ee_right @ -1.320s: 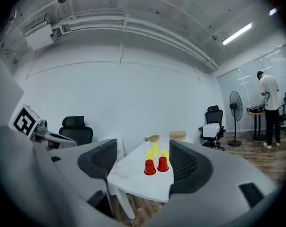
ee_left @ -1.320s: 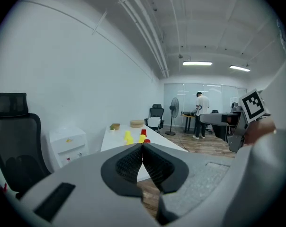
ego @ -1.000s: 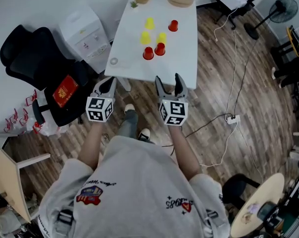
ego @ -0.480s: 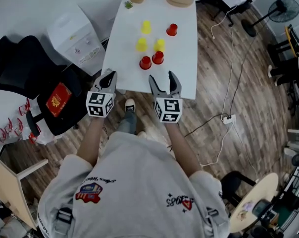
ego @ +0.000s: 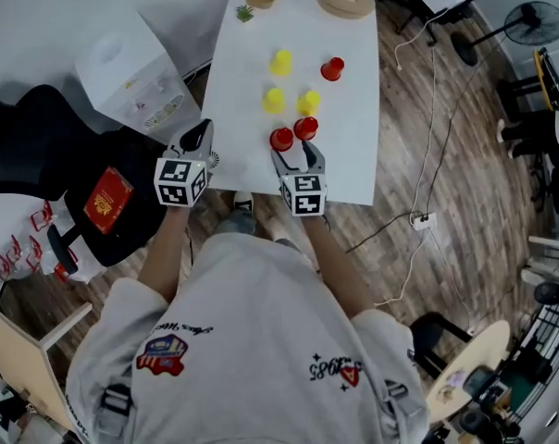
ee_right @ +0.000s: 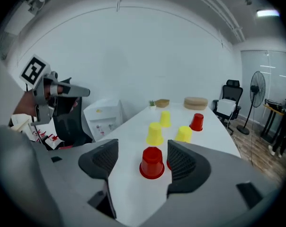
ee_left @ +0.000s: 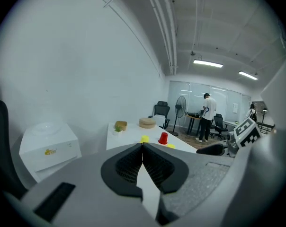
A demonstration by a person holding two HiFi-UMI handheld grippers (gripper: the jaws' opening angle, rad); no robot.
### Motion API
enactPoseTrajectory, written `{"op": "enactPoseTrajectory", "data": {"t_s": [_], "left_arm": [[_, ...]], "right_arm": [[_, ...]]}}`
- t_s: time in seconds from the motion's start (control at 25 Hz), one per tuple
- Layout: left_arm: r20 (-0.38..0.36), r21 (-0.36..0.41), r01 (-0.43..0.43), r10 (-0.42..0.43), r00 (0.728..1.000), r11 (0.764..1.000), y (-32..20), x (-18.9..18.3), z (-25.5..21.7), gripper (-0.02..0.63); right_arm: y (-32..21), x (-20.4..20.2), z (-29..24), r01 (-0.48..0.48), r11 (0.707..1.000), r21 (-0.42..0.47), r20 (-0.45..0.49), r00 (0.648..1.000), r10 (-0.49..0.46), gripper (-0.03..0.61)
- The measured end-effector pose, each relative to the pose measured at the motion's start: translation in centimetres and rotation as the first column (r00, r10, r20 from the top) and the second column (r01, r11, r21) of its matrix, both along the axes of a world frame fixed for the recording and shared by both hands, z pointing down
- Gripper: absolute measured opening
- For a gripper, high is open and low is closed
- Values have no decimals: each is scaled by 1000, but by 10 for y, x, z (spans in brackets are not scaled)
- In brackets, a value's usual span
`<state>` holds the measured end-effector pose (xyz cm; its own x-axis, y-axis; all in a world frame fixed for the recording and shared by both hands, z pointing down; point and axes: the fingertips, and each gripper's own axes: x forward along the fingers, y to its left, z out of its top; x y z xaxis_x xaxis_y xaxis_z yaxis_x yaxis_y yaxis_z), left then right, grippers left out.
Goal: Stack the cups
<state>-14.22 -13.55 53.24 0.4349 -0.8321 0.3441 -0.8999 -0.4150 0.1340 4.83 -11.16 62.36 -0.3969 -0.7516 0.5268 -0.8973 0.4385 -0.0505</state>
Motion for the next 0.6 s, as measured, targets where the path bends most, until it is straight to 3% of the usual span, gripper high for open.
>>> {"op": "enactPoseTrajectory", "data": {"t_s": [0.48,0.6], "left_arm": [[7,-29,-39,39,999,999,-56,-20,18,6],[6,-31,-42,42,999,999,-66,-18,23,6]], "right_arm": [[-33,-2,69,-53,979,-195,-109,994,32,286],[-37,-3,73,-45,979,-199,-123,992,21,227]]}}
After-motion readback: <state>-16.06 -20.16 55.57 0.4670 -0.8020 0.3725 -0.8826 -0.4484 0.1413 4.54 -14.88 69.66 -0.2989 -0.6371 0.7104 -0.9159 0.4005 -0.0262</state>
